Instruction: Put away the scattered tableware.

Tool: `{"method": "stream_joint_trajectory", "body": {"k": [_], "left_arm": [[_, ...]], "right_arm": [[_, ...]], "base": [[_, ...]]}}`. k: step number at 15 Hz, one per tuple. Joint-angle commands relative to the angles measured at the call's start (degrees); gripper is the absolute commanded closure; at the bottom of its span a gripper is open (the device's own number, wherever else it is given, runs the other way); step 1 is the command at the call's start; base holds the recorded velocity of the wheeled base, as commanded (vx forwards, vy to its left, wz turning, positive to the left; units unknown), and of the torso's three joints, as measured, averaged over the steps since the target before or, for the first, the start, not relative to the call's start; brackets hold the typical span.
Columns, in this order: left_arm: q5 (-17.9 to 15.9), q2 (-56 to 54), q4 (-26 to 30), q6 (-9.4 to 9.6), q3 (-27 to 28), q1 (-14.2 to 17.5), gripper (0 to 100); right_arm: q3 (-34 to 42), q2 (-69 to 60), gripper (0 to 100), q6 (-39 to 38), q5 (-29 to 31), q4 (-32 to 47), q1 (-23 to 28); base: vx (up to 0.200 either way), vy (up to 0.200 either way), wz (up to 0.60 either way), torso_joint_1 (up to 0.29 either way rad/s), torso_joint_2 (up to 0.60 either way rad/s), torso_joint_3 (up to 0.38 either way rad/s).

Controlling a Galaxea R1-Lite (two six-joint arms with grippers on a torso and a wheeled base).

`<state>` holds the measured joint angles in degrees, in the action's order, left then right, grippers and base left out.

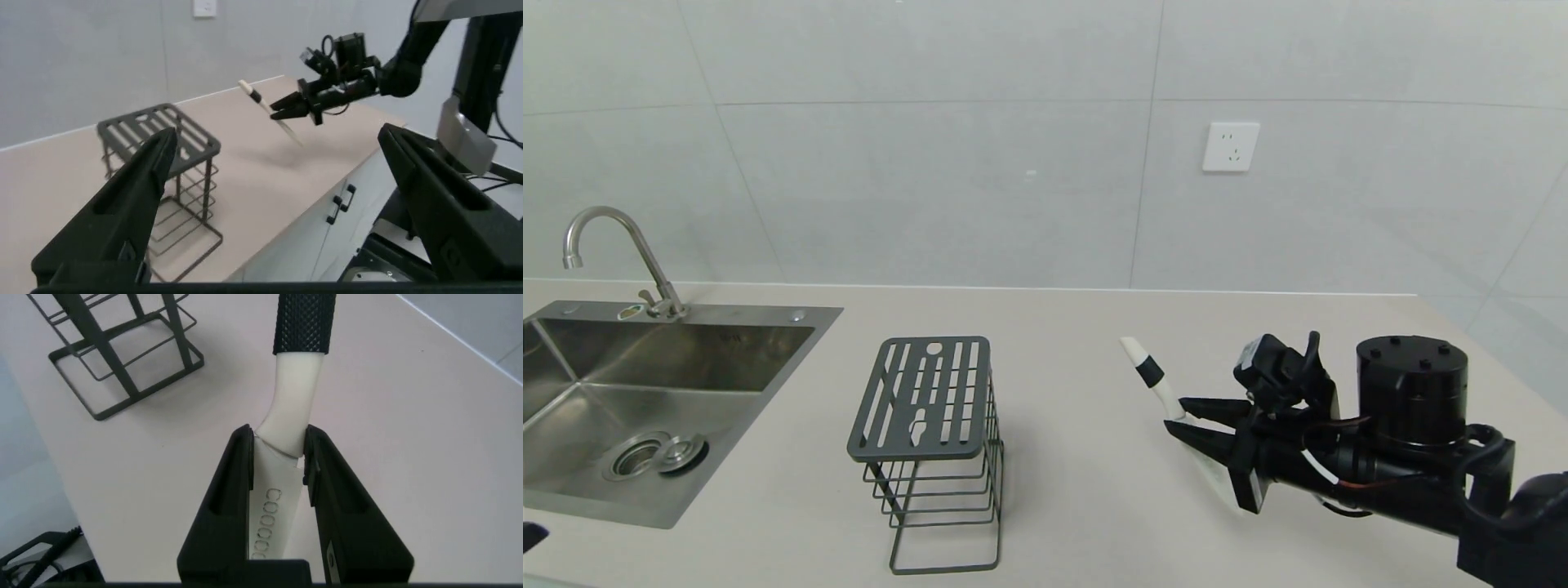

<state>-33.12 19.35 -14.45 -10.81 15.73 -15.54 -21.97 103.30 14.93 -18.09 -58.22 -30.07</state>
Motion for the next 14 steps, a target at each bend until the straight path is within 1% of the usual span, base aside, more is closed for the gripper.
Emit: {"method": "stream_joint_trajectory", "body": {"k": [1,2,4,5,6,7,9,10,12,13,14], "left_arm": [[-1.9,9.5,-5.2,0.00,1.1,-2.0,0],[-1.9,13.0,-8.8,0.00,1.1,-3.3,0],[-1.9,17.8,-12.7,0.00,1.2,-6.1,0],[-1.9,19.2,-13.7,0.00,1.2,-7.5,0],[-1.9,19.5,-13.9,0.00,1.2,-7.7,0],[-1.9,21.4,-14.0,0.00,1.4,-10.1,0],[-1.9,24.2,-14.3,-0.09,2.1,-11.8,0],[-1.9,26.1,-14.5,-0.09,2.6,-11.9,0],[-1.9,30.6,-16.7,-0.52,5.3,-12.2,0],[-1.9,33.7,-19.7,-3.07,6.9,-12.2,0],[-2.1,35.4,-22.5,-5.53,7.0,-12.4,0]], "right_arm": [[0.1,-0.4,100,0.0,0.0,0.0,-0.2],[0.4,-0.6,100,0.0,0.0,0.0,-0.3],[0.6,-1.4,100,-0.1,0.0,0.0,-0.4],[0.6,-1.6,100,-0.2,0.0,0.0,-0.8],[0.6,-1.7,100,-0.2,0.0,0.0,-0.9],[0.8,-2.9,100,-0.3,0.1,0.0,-2.0],[0.5,-3.0,100,-0.4,0.0,0.0,-3.1],[0.4,-3.0,100,-0.7,0.0,0.0,-3.3],[0.3,-2.9,100,-1.4,-1.0,-0.1,-3.7],[0.2,-2.9,100,-2.2,-1.1,-0.5,-3.6],[0.2,-2.9,100,-3.0,-1.2,-1.2,-3.7]], "base": [[0.000,0.000,0.00,0.000,0.00,0.000],[0.000,0.000,0.00,0.000,0.00,0.000],[0.000,0.000,0.00,0.000,0.00,0.000],[0.000,0.000,0.00,0.000,0.00,0.000],[0.000,0.000,0.00,0.000,0.00,0.000],[0.000,0.000,0.00,0.000,0.00,0.000],[0.000,0.000,0.00,0.000,0.00,0.000],[0.000,0.000,0.00,0.000,0.00,0.000],[0.000,0.000,0.00,0.000,0.00,0.000],[0.000,0.000,0.00,0.000,0.00,0.000],[0.000,0.000,0.00,0.000,0.00,0.000]]}}
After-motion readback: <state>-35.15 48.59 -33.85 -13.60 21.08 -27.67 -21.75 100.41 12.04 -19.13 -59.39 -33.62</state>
